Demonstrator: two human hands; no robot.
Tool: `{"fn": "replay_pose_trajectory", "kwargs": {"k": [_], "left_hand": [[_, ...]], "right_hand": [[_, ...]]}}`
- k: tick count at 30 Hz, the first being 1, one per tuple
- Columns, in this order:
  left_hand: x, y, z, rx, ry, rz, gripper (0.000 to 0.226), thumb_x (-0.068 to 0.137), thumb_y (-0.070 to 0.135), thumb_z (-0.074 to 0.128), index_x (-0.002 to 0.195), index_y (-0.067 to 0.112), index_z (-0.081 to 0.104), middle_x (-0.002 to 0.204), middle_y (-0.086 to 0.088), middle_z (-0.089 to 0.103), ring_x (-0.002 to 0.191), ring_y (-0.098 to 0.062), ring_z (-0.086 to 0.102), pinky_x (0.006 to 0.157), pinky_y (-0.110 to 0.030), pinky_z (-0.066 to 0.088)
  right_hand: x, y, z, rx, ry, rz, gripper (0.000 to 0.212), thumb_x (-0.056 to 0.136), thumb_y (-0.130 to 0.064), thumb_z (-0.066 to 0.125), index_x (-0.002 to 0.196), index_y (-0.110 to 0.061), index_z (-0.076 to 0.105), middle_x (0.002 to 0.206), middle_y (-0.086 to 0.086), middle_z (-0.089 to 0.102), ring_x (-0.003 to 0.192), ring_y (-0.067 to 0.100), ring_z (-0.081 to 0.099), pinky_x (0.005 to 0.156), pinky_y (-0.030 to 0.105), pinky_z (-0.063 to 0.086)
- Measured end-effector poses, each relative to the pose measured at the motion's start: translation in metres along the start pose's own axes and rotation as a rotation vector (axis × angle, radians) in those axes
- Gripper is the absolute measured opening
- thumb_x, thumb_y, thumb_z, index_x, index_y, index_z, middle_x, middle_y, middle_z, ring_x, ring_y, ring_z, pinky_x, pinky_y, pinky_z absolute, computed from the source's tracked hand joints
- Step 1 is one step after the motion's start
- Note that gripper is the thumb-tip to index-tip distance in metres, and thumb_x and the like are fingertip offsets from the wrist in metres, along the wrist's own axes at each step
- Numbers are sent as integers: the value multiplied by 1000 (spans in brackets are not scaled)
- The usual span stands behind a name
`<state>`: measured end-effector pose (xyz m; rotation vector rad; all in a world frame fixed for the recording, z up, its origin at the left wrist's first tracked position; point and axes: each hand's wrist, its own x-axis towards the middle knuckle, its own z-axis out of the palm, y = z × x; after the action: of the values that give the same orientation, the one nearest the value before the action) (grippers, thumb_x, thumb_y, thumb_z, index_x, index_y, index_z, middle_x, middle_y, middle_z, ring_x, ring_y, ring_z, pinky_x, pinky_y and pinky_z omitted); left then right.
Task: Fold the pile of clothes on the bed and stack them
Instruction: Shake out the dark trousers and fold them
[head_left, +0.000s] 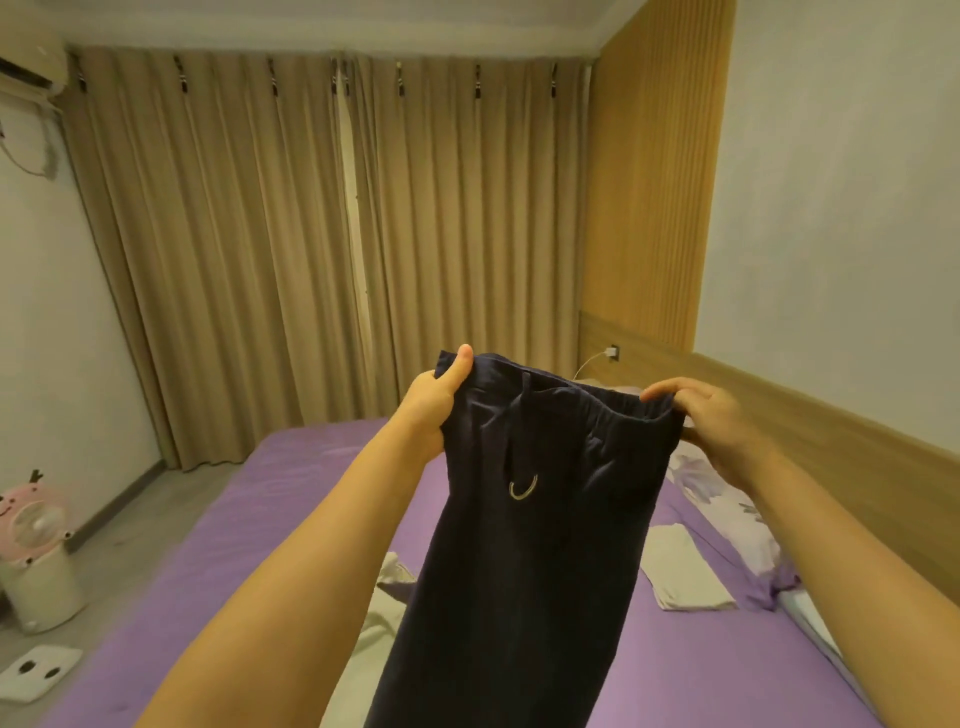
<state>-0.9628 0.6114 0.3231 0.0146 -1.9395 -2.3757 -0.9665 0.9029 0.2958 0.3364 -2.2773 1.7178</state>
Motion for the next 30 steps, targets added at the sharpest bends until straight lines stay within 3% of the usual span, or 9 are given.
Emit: {"fn": "replay_pose_trajectory", "kwargs": {"k": [3, 5, 9, 13, 17, 20, 23, 26, 30], "left_hand": [[3, -5, 37, -40, 50, 14, 46, 88, 54, 55, 98, 10, 62, 91, -9, 73, 83, -25, 70, 64, -32, 55], [4, -5, 56, -63, 82, 26, 48, 88, 56, 52, 96, 10, 62, 91, -9, 71, 84, -25, 69, 64, -33, 55], [6, -6, 82, -133, 122, 41, 46, 92, 52, 52, 106, 9, 60, 99, -11, 69, 92, -27, 67, 76, -36, 55], [4, -4, 83, -132, 169, 70, 32, 93, 43, 57, 101, 12, 60, 98, -9, 68, 89, -25, 66, 66, -33, 53], [2, 1, 58, 6, 142, 191, 24, 88, 36, 65, 91, 13, 63, 85, -2, 72, 83, -19, 69, 63, -27, 55], [4, 3, 42, 113, -58, 316, 18, 81, 23, 70, 74, 12, 56, 90, 0, 72, 91, -18, 67, 72, -25, 55], [12, 3, 38, 62, -319, 339, 22, 79, 16, 67, 69, 11, 47, 105, -2, 72, 101, -17, 67, 74, -23, 54], [27, 1, 44, 442, -312, 391, 37, 81, 43, 63, 71, 13, 45, 66, 5, 53, 68, -8, 54, 60, -17, 43], [63, -4, 33, 986, -114, 516, 41, 83, 59, 54, 78, 19, 46, 67, 5, 48, 61, -8, 43, 58, -19, 38]], "right_hand": [[-8, -4, -11, -89, -128, -170, 32, 97, -30, 43, 85, -21, 71, 93, -9, 66, 97, 8, 58, 89, 21, 43], [-10, -5, -12, -370, -175, -329, 33, 84, -55, 50, 91, -32, 71, 98, -25, 61, 107, -8, 44, 100, 12, 26], [-10, -4, -13, -635, -292, -304, 63, 73, -76, 47, 121, -38, 59, 139, -17, 45, 142, 8, 13, 117, 48, 11], [-2, -3, -18, -733, -380, -267, 35, 90, -51, 54, 121, -33, 58, 124, -7, 59, 125, 14, 45, 114, 54, 19], [19, -6, -41, -495, -268, -181, 16, 96, -23, 52, 103, -24, 66, 100, -3, 66, 100, 15, 60, 81, 28, 49], [40, -11, -53, -261, -128, -135, 13, 95, -21, 54, 94, -27, 65, 93, -6, 66, 92, 7, 60, 66, 17, 42], [65, -12, -48, -217, -78, -109, 13, 96, -19, 53, 93, -22, 65, 94, -1, 66, 93, 12, 59, 70, 23, 44], [85, -16, -42, -186, -31, -38, 13, 98, -18, 48, 99, -17, 61, 99, 6, 63, 96, 21, 58, 79, 36, 49], [108, -26, -51, -198, 73, -29, 18, 100, -16, 44, 107, -9, 59, 106, 15, 61, 103, 30, 58, 83, 40, 49]]}}
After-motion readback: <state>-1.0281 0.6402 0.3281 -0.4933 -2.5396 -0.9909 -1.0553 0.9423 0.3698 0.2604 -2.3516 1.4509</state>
